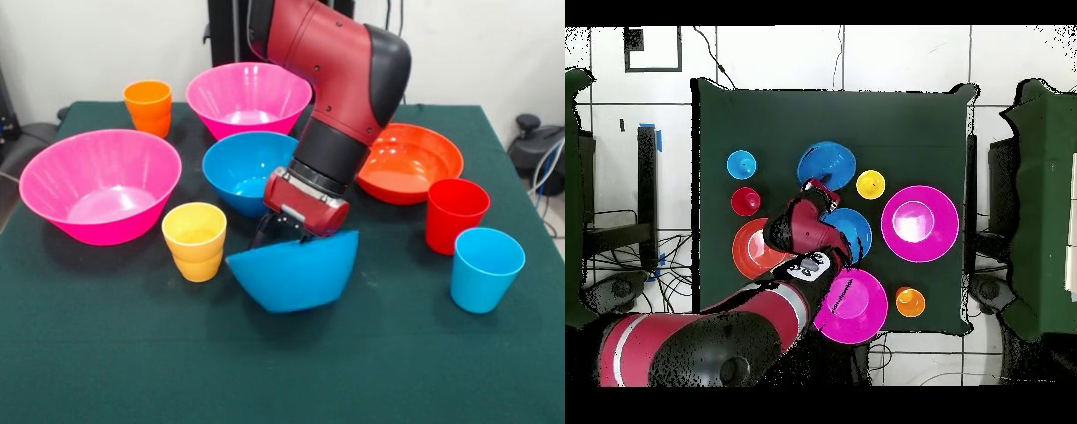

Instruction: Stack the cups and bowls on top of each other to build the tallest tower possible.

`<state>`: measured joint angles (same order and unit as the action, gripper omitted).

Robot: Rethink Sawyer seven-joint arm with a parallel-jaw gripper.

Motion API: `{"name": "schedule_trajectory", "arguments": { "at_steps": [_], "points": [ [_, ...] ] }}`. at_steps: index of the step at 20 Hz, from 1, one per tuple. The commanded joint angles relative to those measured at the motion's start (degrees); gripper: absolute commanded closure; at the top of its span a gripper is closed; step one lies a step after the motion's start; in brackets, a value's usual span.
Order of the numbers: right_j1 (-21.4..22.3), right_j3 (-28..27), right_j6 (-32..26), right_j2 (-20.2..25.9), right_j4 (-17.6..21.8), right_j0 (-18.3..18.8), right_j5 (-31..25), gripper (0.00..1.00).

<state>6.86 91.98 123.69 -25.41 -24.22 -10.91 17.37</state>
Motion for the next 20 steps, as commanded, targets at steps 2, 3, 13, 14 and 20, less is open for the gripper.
{"name": "schedule_trajectory", "arguments": {
  "at_steps": [2, 3, 13, 14, 20],
  "points": [
    [-2.43, 3.82, 6.15, 8.74, 3.47, 3.02, -7.68, 0.00],
    [-1.35, 4.22, 5.77, 8.93, 3.79, 3.17, -8.89, 0.00],
    [6.12, 6.55, 4.28, 9.05, 5.55, 3.06, -15.14, 0.00],
    [6.84, 6.63, 4.14, 9.11, 5.86, 3.18, -15.53, 0.00],
    [11.35, 7.31, 3.96, 9.78, 7.44, 3.55, -17.44, 0.00]
  ]
}}
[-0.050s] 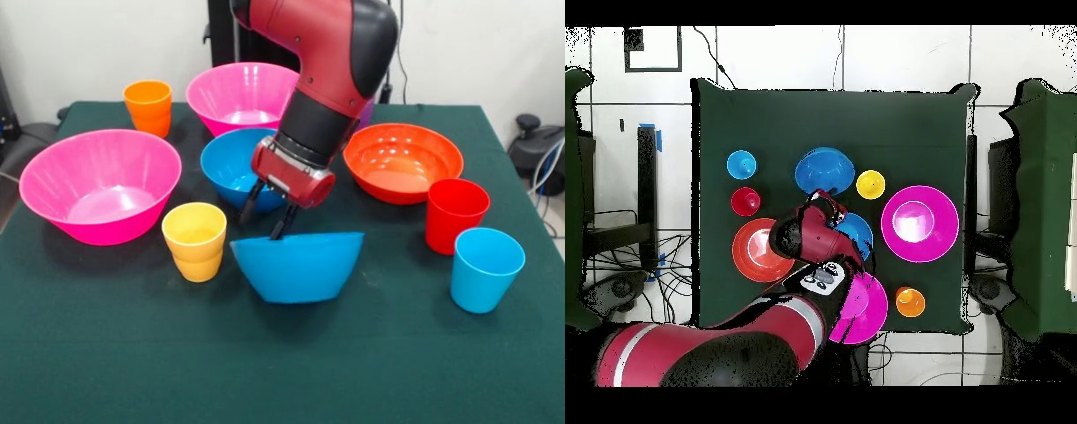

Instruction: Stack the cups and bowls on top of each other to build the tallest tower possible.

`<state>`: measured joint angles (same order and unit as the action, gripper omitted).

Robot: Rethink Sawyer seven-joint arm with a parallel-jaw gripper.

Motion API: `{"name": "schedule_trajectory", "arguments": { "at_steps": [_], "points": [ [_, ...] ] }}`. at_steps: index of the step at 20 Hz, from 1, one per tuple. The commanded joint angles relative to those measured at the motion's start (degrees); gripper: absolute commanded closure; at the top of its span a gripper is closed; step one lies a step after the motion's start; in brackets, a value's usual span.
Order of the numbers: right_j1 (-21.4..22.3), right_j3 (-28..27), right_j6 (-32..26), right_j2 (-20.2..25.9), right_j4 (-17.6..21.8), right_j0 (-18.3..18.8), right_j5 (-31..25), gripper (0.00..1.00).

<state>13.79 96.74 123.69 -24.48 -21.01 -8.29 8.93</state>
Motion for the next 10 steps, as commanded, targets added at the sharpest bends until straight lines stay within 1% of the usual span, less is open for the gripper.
{"name": "schedule_trajectory", "arguments": {
  "at_steps": [1, 6, 10],
  "points": [
    [4.87, 2.43, 3.90, 9.16, 4.52, 1.21, -9.22, 0.00],
    [5.37, 1.74, 4.08, 9.42, 4.78, 1.07, -9.99, 0.00],
    [5.27, 2.49, 4.61, 8.95, 4.75, 0.16, -9.16, 0.00]
  ]
}}
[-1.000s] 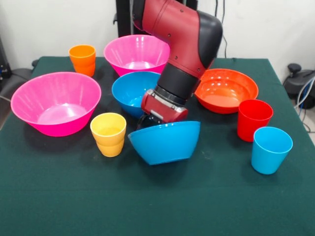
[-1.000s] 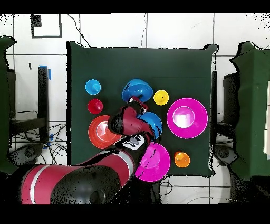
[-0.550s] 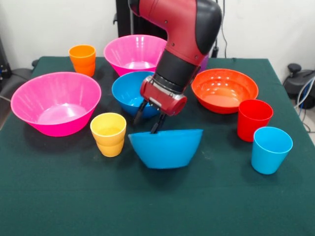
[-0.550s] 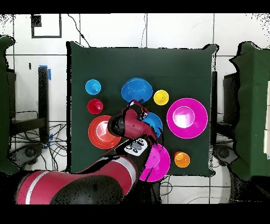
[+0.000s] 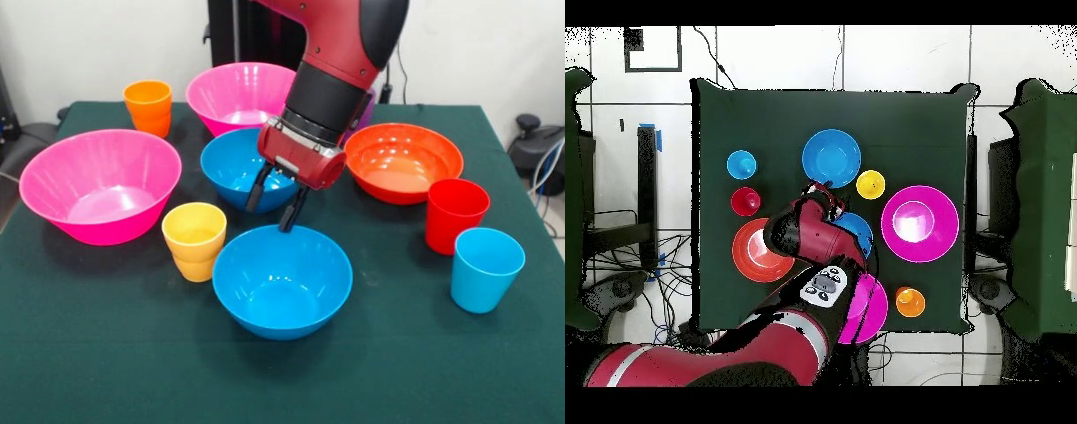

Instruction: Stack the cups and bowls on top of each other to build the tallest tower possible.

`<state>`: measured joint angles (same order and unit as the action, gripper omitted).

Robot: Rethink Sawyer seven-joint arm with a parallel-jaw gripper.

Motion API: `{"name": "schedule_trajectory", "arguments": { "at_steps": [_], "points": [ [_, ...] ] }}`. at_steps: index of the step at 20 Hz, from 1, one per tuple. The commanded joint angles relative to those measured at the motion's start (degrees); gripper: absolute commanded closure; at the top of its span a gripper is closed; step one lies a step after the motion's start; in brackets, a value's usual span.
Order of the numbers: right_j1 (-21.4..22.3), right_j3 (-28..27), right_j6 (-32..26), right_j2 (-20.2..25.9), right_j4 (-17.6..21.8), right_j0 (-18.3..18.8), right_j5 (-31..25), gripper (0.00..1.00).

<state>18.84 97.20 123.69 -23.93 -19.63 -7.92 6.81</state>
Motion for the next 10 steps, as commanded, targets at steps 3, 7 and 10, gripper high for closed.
{"name": "schedule_trajectory", "arguments": {
  "at_steps": [3, 7, 10],
  "points": [
    [0.05, 1.93, 4.44, 7.86, 3.32, -0.46, -7.08, 0.00],
    [-0.89, 1.49, 4.37, 8.06, 3.59, 0.01, -5.87, 0.00],
    [-1.01, 1.21, 3.82, 8.09, 4.18, 0.53, -5.67, 0.00]
  ]
}}
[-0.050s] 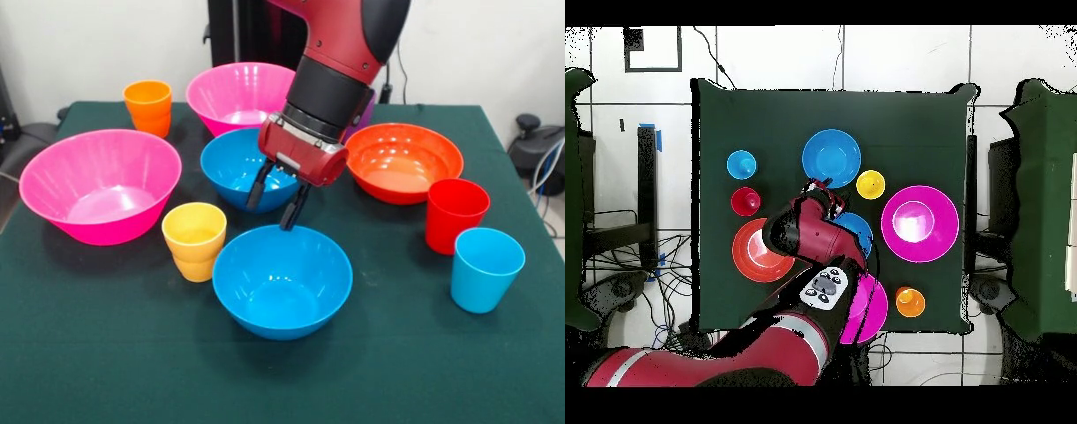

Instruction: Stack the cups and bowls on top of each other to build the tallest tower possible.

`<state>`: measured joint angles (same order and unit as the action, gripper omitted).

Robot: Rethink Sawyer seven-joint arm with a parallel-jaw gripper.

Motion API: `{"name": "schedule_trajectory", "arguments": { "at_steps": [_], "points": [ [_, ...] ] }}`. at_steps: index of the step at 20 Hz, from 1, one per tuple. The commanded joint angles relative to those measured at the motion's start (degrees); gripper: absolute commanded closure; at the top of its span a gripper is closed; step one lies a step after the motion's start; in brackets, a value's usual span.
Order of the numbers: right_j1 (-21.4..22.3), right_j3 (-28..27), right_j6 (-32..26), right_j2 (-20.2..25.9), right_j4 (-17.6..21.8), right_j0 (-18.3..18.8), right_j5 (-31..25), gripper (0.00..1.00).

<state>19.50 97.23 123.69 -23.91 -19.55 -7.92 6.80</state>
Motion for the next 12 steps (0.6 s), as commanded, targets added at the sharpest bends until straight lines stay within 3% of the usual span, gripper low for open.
{"name": "schedule_trajectory", "arguments": {
  "at_steps": [1, 12],
  "points": [
    [-1.72, 1.08, 3.65, 7.99, 4.28, 0.64, -5.66, 0.00],
    [-1.85, 0.51, 3.20, 6.52, 5.40, 0.97, -6.14, 0.00]
  ]
}}
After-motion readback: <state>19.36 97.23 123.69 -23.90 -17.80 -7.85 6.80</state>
